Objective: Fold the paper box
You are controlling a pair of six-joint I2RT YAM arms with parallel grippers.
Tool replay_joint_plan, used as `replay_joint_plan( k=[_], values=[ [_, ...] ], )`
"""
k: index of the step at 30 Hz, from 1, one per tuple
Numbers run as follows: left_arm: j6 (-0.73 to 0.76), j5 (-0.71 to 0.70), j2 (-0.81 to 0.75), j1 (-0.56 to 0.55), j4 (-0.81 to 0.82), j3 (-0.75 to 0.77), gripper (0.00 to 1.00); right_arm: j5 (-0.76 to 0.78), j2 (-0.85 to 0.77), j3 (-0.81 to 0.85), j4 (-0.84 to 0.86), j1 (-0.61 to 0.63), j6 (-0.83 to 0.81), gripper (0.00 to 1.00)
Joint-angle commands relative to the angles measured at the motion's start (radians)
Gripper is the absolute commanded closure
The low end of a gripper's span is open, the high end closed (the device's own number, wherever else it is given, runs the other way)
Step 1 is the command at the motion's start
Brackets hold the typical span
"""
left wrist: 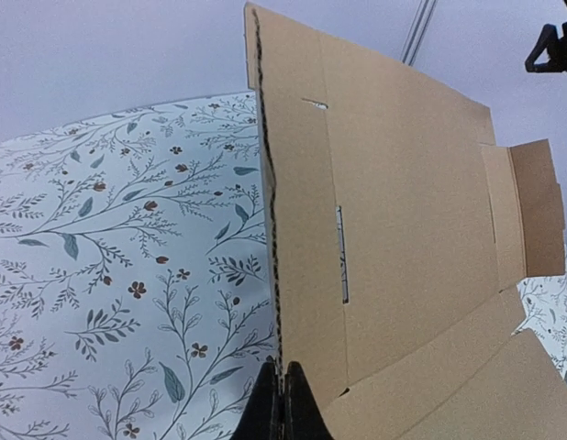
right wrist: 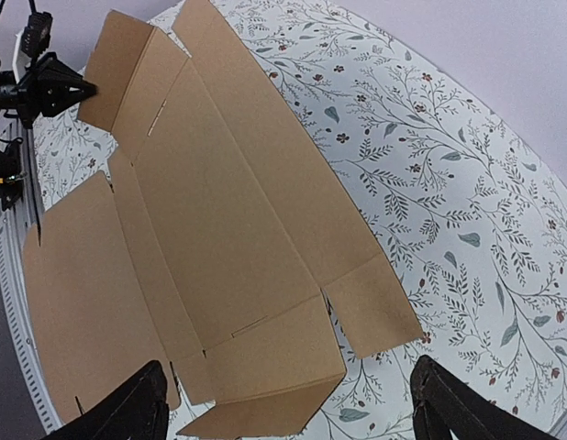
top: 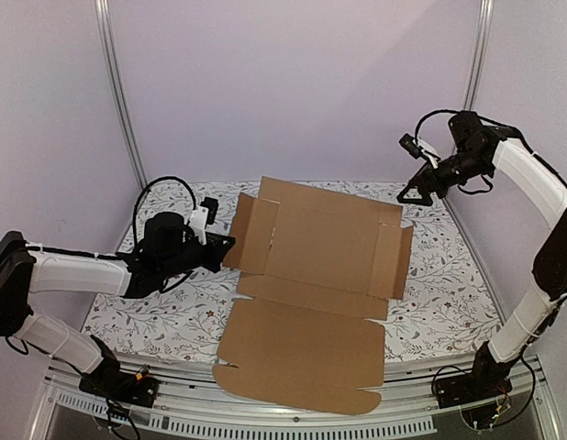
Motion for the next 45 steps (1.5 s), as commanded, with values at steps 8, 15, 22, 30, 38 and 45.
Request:
replay_joint_plan(
  k=[8,15,22,30,38,45],
  values=[
    [0.135,-0.008,-0.087,-0.061,0.049,-0.056,1.00,0.076,0.223,0.195,-0.145,0.176,-0.144,0.11],
    [0.135,-0.023,-0.089,-0.068,0.051,-0.055,1.00,0.118,0.224,0.181,-0.156,0.283,-0.153,0.13],
    [0.186,-0.042,-0.119,-0.088,0.041,-0.055,1.00,0.200,0.242,0.256,-0.157,0.295,-0.171,0.13],
    [0.213,-0.054,-0.136,-0.122,0.055,-0.084,1.00,0.233,0.211,0.284,-0.057,0.295,-0.165,0.13],
    [0.289,-0.111,-0.177,-0.164,0.078,-0.116,1.00,0.186,0.355,0.463,-0.179,0.296,-0.221,0.14],
    [0.334,-0.147,-0.200,-0.169,0.123,-0.146,1.00,0.177,0.411,0.519,-0.241,0.296,-0.265,0.31]
  ],
)
